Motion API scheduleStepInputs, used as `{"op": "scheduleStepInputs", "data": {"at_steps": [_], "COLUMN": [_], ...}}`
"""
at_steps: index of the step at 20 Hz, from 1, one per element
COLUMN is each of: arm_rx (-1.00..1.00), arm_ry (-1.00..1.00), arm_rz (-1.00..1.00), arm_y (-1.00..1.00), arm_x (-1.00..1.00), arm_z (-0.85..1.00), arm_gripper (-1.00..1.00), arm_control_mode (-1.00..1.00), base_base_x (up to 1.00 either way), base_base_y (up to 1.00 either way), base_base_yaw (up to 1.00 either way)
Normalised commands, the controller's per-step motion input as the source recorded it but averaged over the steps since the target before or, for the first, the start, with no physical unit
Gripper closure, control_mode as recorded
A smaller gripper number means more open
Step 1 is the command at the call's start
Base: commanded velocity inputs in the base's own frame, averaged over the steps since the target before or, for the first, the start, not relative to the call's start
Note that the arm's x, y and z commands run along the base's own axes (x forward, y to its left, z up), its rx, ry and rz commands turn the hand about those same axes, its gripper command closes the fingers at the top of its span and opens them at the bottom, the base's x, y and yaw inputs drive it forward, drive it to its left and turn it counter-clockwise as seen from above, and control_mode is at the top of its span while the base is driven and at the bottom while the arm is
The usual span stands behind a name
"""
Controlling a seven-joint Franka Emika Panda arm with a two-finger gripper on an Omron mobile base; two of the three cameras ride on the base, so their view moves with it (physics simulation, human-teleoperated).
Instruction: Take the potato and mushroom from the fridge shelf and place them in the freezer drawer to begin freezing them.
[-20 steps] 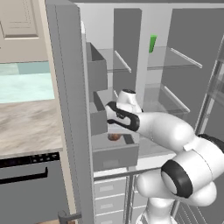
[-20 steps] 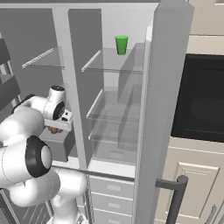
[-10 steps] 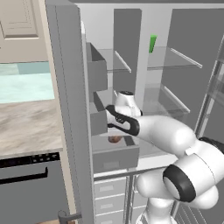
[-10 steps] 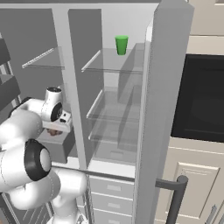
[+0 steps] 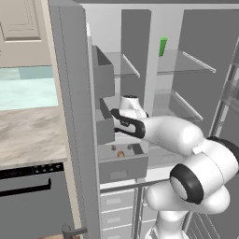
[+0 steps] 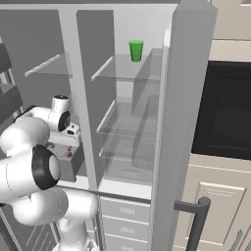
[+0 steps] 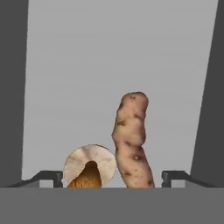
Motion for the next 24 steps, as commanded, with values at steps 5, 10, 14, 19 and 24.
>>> {"op": "scheduleStepInputs", "data": {"at_steps": [5,10,14,19,24], "arm_rx": [0.00,0.04,0.09,0.10,0.11], "arm_ry": [0.00,-0.02,-0.12,-0.13,-0.17], "arm_rz": [0.00,0.00,0.00,0.00,0.00], "arm_y": [0.00,-0.13,-0.37,-0.49,-0.50], "arm_x": [-0.14,-0.12,-0.42,-0.49,-0.83], "arm_z": [-0.04,0.64,0.94,0.82,0.63], "arm_gripper": [-1.00,-1.00,-1.00,-1.00,-1.00], "arm_control_mode": [-1.00,-1.00,-1.00,-1.00,-1.00], "base_base_x": [0.00,0.00,0.00,0.00,0.00], "base_base_y": [0.00,0.00,0.00,0.00,0.00], "base_base_yaw": [0.00,0.00,0.00,0.00,0.00]}}
